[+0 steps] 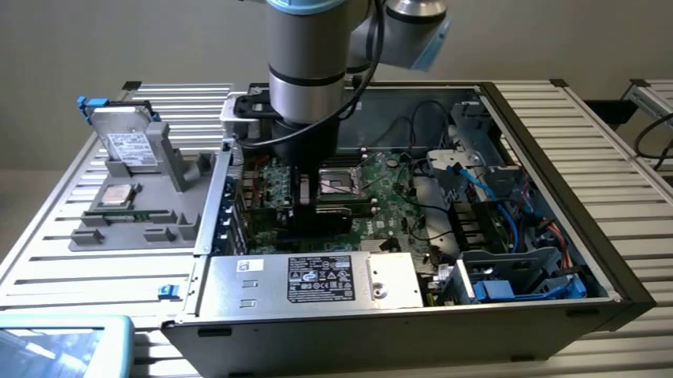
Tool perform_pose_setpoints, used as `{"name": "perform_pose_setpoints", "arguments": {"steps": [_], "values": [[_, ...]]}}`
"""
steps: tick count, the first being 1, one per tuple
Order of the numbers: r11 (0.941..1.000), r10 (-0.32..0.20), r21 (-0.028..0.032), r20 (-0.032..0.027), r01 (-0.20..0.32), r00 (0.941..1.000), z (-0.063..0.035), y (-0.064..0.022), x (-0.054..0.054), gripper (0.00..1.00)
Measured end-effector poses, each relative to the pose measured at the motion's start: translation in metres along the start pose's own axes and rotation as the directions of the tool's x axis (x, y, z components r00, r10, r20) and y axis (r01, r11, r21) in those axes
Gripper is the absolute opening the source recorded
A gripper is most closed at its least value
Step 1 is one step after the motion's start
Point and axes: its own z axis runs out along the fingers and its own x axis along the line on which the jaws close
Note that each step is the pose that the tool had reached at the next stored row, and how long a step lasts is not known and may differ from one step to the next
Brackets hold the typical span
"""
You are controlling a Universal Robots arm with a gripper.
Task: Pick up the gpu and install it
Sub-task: 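Insert the gpu into the slot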
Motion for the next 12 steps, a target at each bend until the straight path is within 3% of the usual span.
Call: {"name": "perform_pose_setpoints", "arguments": {"steps": [8, 12], "values": [[1.0000, 0.000, 0.0014, -0.0001, 0.000, 1.0000, -0.0344, 0.0020, 0.000, 0.42], [1.0000, 0.000, 0.0015, 0.0001, 0.000, 1.0000, -0.0367, 0.0022, 0.000, 0.42]]}}
